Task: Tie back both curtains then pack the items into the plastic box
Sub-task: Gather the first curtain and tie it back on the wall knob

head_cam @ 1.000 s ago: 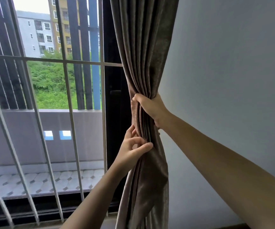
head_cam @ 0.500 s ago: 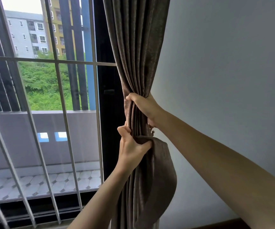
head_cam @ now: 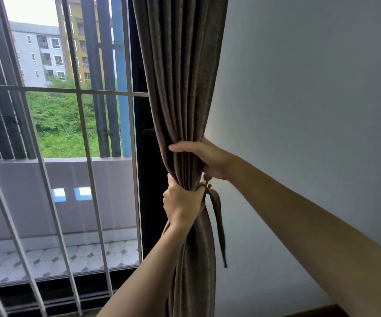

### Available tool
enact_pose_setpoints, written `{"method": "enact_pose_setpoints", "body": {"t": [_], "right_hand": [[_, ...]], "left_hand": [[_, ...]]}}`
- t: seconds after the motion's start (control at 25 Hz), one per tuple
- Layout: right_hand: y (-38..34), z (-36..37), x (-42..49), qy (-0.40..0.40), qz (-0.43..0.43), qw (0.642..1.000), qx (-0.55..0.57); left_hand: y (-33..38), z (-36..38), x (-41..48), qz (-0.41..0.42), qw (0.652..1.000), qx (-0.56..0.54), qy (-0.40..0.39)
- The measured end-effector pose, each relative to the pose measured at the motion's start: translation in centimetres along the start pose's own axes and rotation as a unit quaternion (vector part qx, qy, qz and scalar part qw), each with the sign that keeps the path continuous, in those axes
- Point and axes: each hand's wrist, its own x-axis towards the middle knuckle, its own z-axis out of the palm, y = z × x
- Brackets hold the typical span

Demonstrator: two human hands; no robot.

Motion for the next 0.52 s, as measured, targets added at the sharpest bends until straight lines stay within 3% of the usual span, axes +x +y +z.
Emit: {"method": "enact_pose_setpoints", "body": {"t": [0.12, 0.24, 0.4, 0.52], "right_hand": [[2.1, -4.0, -2.1, -0.060, 0.064, 0.991, -0.104], [5.8, -5.4, -4.7, -0.035, 0.067, 0.925, -0.372], [8.8, -4.1, -5.0, -0.007, 0.001, 0.908, -0.419], [8.5, -3.8, -3.7, 0.132, -0.049, 0.887, -0.441]], "left_hand": [[-0.2, -0.2, 0.5, -0.006, 1.000, 0.005, -0.003], [-0.6, -0.2, 0.7, 0.007, 1.000, 0.002, -0.001], [-0.6, 0.1, 0.7, 0.025, 1.000, -0.001, 0.003], [-0.6, 0.1, 0.5, 0.028, 1.000, -0.003, -0.005]]}}
